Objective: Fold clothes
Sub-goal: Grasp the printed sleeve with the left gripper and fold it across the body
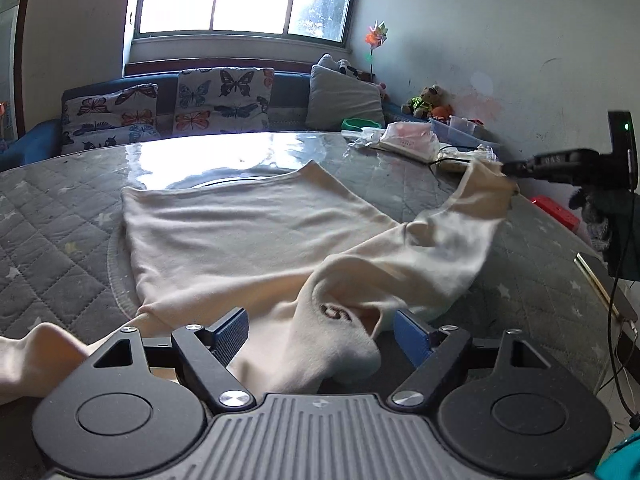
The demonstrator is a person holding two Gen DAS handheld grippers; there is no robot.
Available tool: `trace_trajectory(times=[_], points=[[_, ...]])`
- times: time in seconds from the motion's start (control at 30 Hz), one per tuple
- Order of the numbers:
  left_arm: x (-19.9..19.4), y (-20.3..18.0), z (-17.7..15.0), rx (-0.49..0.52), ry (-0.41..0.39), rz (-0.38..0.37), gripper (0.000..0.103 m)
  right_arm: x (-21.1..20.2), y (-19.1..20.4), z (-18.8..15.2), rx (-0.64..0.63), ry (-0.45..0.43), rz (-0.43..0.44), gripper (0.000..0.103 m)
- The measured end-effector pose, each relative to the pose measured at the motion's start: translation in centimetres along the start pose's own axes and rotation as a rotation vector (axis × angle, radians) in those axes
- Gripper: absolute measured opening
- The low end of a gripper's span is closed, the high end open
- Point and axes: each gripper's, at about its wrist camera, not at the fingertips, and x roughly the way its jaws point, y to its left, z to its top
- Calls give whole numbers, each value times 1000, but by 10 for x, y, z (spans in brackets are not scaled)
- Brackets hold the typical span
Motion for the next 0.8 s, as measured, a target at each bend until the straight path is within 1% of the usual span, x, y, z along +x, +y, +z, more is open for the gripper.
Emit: trace_trajectory(times=[0.1, 0.17, 0.2, 0.27, 0.33, 0.4, 0.5, 0.57, 0.67, 0.7, 0.77, 0.8], points=[[-2, 3, -3, 7, 7, 12, 82, 6, -26, -14, -13, 41, -103, 4], [-6, 3, -5, 13, 10, 21, 82, 11, -35, -25, -5, 73, -147, 5], [-9, 3, -6, 17, 11, 25, 82, 9, -38, -29, 6, 75, -157, 8], [-17, 0, -8, 35, 9, 28, 82, 6, -38, -32, 5, 70, -159, 11], [-26, -4, -10, 56, 6, 30, 82, 0, -25, -32, -34, 51, -137, 13], [-35, -8, -12, 74, -3, 28, 82, -1, -6, -26, -79, 63, -58, 14], [-47, -19, -16, 137, -26, 23, 82, -11, 31, -31, -203, 83, 96, 21], [-48, -28, -19, 203, -37, 35, 82, -17, 60, -39, -298, 103, 206, 21], [-41, -36, -20, 257, -38, 32, 81, -19, 101, -53, -398, 157, 377, 21], [-39, -38, -20, 272, -38, 30, 79, -19, 114, -58, -438, 172, 425, 21], [-34, -38, -19, 289, -39, 23, 77, -19, 137, -67, -509, 190, 488, 21], [-31, -37, -18, 294, -37, 23, 75, -19, 155, -74, -573, 205, 531, 21]])
